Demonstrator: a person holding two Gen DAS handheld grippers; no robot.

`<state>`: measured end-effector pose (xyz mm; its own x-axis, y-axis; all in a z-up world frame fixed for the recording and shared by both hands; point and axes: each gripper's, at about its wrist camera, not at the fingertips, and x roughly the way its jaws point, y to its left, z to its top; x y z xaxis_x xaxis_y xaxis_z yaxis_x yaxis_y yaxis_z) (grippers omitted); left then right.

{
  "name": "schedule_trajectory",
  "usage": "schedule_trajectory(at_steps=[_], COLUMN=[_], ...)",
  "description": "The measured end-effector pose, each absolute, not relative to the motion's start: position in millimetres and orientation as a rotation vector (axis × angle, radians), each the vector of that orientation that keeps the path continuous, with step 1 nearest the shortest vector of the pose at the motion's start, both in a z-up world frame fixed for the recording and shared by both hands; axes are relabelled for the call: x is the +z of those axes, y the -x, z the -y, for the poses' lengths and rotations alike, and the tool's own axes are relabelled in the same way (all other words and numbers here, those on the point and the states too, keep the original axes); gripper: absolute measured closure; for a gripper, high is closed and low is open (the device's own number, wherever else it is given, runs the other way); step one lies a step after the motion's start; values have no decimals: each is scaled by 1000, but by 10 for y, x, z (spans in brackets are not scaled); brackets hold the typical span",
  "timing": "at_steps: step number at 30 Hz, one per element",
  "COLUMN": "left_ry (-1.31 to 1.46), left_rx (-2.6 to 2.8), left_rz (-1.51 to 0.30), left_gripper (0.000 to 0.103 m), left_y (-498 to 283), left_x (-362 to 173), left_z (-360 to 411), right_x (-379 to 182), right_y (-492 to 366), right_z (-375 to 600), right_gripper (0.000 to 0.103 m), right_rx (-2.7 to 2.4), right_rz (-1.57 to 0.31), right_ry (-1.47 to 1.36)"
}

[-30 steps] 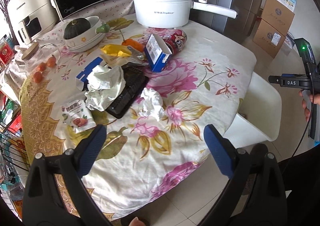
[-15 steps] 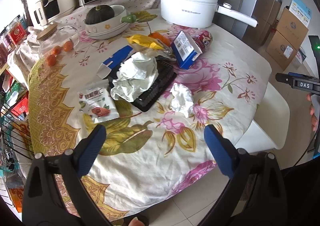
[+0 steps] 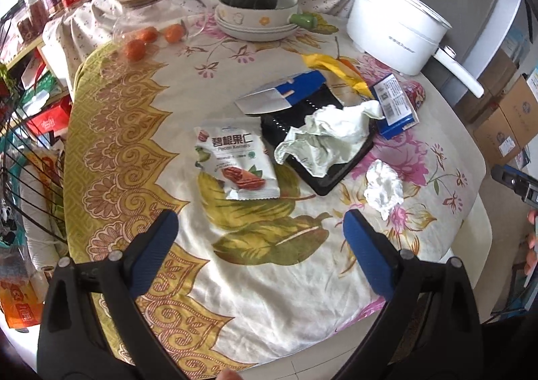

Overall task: Collect trash
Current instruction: 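Return both tools to the table and grasp the crumpled tissue with the left gripper, then lift the tissue with the left gripper while the right gripper grasps another white tissue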

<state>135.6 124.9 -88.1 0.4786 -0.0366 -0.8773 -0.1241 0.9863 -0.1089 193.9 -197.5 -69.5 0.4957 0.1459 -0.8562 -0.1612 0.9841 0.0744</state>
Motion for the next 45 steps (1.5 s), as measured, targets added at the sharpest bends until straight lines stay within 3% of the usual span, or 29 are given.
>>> schedule_trajectory(at_steps=[12, 25, 36, 45], left_ry=[138, 240, 237, 217], left_rx=[-105, -63, -107, -115], left_rz=[-981, -944, -949, -965], left_gripper=[5, 5, 44, 49], left_y=[-1653, -2052, -1968, -1666], left_x=[-1080, -1230, -1135, -949], left_z=[-1046, -798, -794, -914], right_x=[-739, -823, -822, -946], right_y=[-2021, -2030, -2032, -2038], right_z=[1575, 1761, 1873, 1375], right_gripper=[18, 18, 18, 18], right_rx=[228, 197, 176, 253], right_rz=[-1033, -1068, -1079, -1104], right_ry=[95, 75, 46, 60])
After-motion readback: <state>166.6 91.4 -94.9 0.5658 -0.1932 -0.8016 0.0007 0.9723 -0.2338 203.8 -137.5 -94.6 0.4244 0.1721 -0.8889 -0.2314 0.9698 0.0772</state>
